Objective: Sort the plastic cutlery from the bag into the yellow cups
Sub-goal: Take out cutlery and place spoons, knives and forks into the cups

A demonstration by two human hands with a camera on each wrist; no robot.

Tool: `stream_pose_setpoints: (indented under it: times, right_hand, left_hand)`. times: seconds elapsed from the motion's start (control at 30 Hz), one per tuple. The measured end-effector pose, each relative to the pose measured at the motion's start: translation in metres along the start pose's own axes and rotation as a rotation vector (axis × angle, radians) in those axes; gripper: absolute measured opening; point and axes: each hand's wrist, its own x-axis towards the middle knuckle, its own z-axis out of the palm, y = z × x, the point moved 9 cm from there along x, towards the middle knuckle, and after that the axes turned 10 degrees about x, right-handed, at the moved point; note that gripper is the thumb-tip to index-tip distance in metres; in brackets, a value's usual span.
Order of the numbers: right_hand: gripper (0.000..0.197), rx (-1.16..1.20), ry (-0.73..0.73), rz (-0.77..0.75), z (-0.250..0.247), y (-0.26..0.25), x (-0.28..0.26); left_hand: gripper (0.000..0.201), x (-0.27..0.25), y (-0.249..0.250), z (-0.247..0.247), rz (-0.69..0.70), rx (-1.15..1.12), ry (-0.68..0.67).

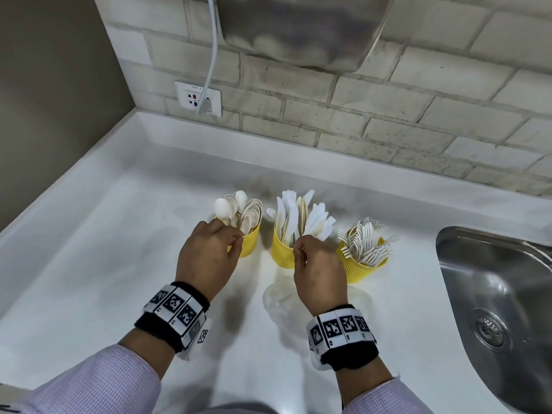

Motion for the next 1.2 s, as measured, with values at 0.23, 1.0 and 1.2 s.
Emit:
stream_pose_setpoints:
  times: [0.23, 1.0, 1.2]
  right_hand:
    - [0.003, 0.100, 0.002, 0.025, -0.019, -0.009, -0.005]
    - [0.023, -0.107, 0.113, 0.290, -0.098, 0.096, -0.041]
    - [0.024, -0.060, 0.146, 0.277, -0.097, 0.099, -0.045]
  left_hand:
    - [0.012, -0.005, 0.008, -0.013, 0.011, -0.006, 0.013]
    - [0.018, -0.005, 0.090, 0.045, 0.237, 0.012, -0.352]
    - [0.019, -0.008, 0.091, 0.043, 0.245, 0.013, -0.358]
